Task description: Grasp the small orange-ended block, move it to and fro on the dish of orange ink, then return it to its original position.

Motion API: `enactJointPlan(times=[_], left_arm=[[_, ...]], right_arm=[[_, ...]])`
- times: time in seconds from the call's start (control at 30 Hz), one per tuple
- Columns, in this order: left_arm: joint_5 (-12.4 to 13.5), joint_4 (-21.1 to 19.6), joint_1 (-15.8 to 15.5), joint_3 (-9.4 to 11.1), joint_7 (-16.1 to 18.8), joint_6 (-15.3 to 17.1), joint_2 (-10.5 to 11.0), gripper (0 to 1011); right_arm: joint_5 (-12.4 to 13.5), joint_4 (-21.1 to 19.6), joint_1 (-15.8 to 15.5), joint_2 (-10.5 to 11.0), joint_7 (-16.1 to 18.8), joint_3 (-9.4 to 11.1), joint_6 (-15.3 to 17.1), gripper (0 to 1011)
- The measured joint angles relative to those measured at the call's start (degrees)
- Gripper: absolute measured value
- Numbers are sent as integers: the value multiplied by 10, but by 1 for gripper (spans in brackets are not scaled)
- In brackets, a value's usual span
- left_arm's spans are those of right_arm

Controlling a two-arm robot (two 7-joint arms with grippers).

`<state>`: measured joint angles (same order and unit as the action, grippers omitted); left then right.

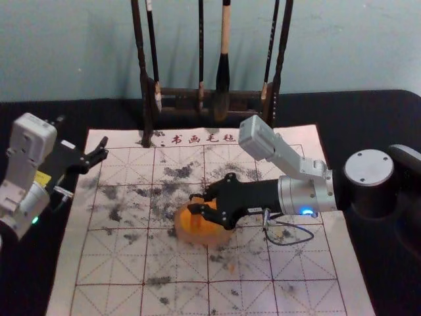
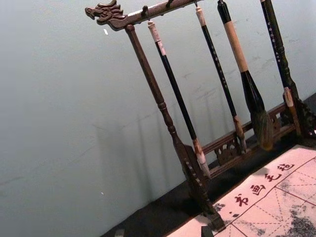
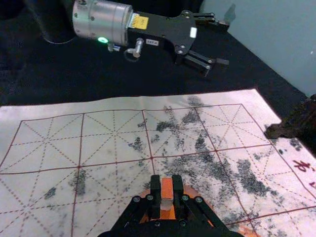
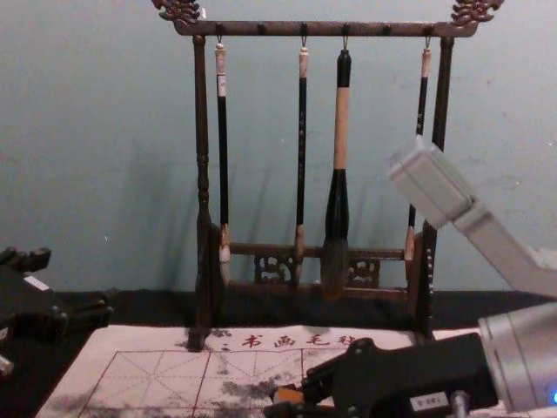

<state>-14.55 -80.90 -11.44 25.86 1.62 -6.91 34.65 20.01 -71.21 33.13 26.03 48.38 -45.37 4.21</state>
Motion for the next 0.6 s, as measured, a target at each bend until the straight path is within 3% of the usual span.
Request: enactJointPlan(times=[0.6], left_arm=[[0, 0, 0, 0, 0, 0, 0, 1001]], right_arm=[[-8, 36, 14, -17, -16, 8, 0, 149]])
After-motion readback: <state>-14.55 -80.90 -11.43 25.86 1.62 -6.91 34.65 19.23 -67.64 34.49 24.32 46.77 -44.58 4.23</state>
